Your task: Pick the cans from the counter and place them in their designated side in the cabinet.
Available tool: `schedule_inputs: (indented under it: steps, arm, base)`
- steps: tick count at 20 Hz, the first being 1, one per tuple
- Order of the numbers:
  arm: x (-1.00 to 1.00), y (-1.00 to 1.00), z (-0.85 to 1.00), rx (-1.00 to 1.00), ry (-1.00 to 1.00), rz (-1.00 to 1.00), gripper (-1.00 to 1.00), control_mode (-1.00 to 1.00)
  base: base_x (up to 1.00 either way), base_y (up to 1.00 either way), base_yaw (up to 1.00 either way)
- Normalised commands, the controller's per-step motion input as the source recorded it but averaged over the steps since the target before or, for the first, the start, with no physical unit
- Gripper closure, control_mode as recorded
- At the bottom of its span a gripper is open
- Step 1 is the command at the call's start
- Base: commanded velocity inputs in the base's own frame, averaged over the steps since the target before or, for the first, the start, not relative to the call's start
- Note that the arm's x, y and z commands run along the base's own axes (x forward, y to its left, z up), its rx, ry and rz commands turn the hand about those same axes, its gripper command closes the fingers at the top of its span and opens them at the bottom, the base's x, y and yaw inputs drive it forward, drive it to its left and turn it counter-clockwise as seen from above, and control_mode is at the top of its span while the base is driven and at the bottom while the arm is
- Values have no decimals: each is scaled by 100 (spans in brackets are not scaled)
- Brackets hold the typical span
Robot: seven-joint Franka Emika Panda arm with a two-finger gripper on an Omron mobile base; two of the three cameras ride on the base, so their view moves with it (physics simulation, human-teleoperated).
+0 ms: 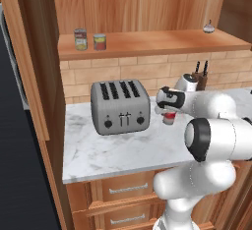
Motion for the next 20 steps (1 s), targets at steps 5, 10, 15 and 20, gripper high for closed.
schedule_inputs:
  steps: [5,10,15,20]
  arm:
    - [-36,0,42,2,-2,0,100,-100]
    - [-39,4,37,0,-4,0,100,-100]
    - [-36,8,35,0,-5,0,100,-100]
    - [-30,12,43,0,-7,0,100,-100]
  base:
    - [0,0,0]
    - [0,0,0]
    - [0,0,0]
    - [0,0,0]
